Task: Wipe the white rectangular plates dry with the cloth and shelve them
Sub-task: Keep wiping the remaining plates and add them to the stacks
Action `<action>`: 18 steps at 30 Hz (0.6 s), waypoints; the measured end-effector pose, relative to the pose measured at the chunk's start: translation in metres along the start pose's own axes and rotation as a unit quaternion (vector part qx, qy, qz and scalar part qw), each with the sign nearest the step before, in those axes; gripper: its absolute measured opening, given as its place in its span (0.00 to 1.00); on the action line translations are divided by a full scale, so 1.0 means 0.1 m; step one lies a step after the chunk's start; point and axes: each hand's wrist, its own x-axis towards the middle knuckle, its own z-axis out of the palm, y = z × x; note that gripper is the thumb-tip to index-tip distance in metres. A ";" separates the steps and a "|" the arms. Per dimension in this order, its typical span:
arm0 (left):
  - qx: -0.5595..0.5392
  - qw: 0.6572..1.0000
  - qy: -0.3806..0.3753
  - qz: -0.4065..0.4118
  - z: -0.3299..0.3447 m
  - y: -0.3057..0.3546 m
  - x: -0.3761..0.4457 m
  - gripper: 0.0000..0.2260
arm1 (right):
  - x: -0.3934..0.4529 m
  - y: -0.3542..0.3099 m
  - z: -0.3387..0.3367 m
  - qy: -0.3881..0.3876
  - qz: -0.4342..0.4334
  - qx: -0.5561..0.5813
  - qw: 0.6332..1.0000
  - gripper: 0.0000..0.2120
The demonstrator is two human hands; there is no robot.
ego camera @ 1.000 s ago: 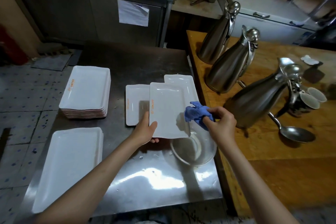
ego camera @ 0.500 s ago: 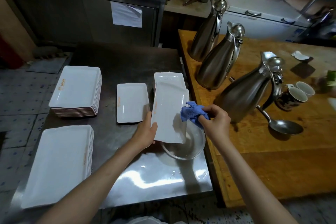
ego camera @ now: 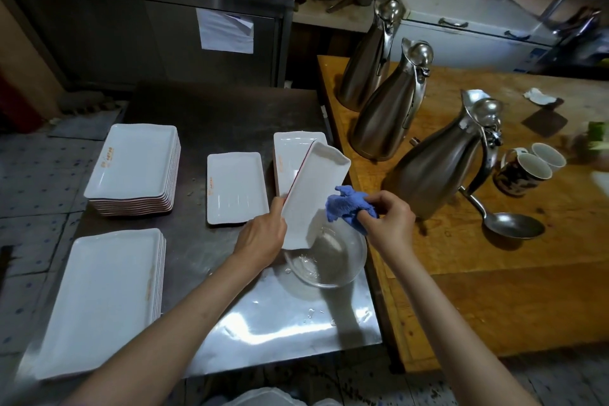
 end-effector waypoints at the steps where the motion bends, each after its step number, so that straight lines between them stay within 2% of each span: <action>1: 0.016 1.000 0.002 0.008 0.00 -0.01 0.00 0.15 | 0.00 0.00 -0.01 0.000 0.001 0.001 1.000 0.09; 7: 0.054 0.997 -0.005 0.048 -0.02 0.01 0.01 0.14 | 0.02 0.01 -0.02 -0.007 0.012 -0.003 1.000 0.08; 11: 0.043 0.998 -0.009 0.039 -0.04 0.06 0.02 0.14 | 0.02 0.01 0.00 -0.005 0.005 -0.007 1.000 0.09; 14: -0.063 0.998 -0.001 -0.011 -0.02 0.10 -0.03 0.13 | 0.01 0.02 0.00 -0.005 -0.001 -0.008 1.000 0.09; 18: -0.223 0.971 0.016 -0.087 0.01 0.14 -0.06 0.13 | -0.03 0.03 0.02 -0.024 -0.023 0.002 0.999 0.10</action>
